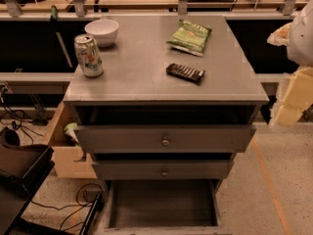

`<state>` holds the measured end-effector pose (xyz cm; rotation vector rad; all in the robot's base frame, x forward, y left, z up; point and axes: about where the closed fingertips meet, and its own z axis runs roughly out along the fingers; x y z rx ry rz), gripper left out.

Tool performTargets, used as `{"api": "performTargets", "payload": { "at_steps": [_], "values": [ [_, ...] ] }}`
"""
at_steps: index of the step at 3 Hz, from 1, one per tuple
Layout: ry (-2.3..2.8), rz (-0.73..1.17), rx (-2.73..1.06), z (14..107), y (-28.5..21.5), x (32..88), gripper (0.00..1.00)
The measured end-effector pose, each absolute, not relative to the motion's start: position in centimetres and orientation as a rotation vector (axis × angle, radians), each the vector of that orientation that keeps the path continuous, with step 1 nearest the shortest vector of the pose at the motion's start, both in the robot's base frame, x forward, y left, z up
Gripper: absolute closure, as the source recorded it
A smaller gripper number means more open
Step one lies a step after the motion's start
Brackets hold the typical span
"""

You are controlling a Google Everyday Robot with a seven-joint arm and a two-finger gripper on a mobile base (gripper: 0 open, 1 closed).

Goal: Place 7up can into bottom drawer

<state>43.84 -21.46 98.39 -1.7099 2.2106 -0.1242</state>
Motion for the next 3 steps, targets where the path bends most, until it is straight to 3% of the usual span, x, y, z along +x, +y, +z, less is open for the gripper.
{"api": "performTargets", "payload": {
  "at_steps": [2,3],
  "values": [
    [2.127,-0.062,-1.649,99.3,-20.3,45.8,0.00],
    [1.893,0.095,-1.523,102.0,-17.5,51.5,0.00]
  ]
}}
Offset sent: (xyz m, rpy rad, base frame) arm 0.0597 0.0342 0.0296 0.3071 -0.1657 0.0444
